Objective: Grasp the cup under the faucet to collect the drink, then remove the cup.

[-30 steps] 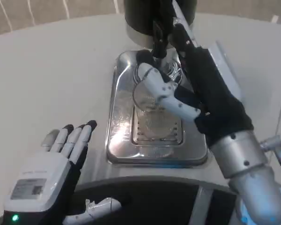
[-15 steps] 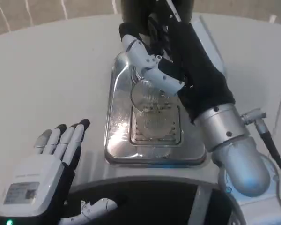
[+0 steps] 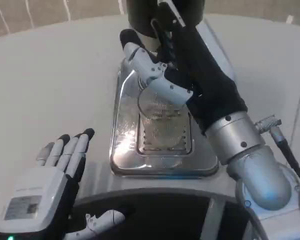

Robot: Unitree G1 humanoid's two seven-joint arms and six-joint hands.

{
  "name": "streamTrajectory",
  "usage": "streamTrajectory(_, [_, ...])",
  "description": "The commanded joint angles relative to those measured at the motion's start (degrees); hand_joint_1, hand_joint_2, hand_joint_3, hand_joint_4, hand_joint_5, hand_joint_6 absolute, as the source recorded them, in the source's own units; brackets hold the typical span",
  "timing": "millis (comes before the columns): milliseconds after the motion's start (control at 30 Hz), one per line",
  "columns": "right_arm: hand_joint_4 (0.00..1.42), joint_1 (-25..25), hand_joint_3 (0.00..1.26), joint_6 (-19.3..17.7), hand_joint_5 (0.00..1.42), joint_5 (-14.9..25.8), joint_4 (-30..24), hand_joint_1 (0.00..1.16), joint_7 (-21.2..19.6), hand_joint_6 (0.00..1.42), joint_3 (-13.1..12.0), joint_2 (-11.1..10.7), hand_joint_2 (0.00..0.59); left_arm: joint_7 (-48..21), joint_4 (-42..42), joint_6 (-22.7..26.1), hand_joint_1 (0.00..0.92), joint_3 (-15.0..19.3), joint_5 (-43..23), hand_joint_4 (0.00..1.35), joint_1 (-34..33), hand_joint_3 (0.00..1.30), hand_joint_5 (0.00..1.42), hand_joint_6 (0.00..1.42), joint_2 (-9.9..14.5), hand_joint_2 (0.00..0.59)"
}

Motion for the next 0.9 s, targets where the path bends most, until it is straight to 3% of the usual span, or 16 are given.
streamTrajectory(33, [0.00, 0.0, 0.00, 1.8, 0.00, -1.1, -1.7, 0.51, 2.6, 0.00, 3.9, -1.4, 0.519, 0.8, 1.0, 0.0, 0.000, 0.6, -0.3, 0.00, 0.2, 0.00, 0.00, 0.05, -0.2, 0.110])
streamTrajectory(167, [0.00, -0.3, 0.00, 3.5, 0.00, -2.8, -2.3, 0.45, 4.0, 0.00, 5.9, -2.9, 0.531, 1.0, 1.4, 0.2, 0.000, 0.6, -0.3, 0.00, 0.2, 0.00, 0.00, 0.07, -0.5, 0.111])
streamTrajectory(233, [0.00, -1.3, 0.00, 5.1, 0.00, -5.3, -2.8, 0.41, 5.1, 0.00, 7.0, -4.7, 0.524, 1.2, 1.9, 0.2, 0.000, 0.5, -0.3, 0.00, 0.0, 0.00, 0.00, 0.08, -0.7, 0.111])
streamTrajectory(467, [0.00, -5.2, 0.00, 8.3, 0.00, -20.1, -5.3, 0.30, 9.6, 0.00, 12.5, -11.1, 0.507, 2.5, 4.2, 0.0, 0.000, 0.2, -0.8, 0.00, -1.7, 0.00, 0.01, 0.09, -1.8, 0.110])
streamTrajectory(667, [0.00, -6.3, 0.00, 10.0, 0.00, -29.6, -4.9, 0.27, 13.7, 0.00, 15.5, -11.1, 0.495, 3.6, 7.7, 0.2, 0.000, -0.1, -2.5, 0.00, -4.2, 0.00, 0.02, 0.09, -3.1, 0.115])
streamTrajectory(900, [0.00, -5.3, 0.00, 8.9, 0.00, -32.4, -5.9, 0.26, 16.5, 0.00, 14.9, -10.7, 0.496, 4.8, 12.2, -0.7, 0.000, -0.5, -4.8, 0.00, -8.3, 0.00, 0.03, 0.10, -3.9, 0.118])
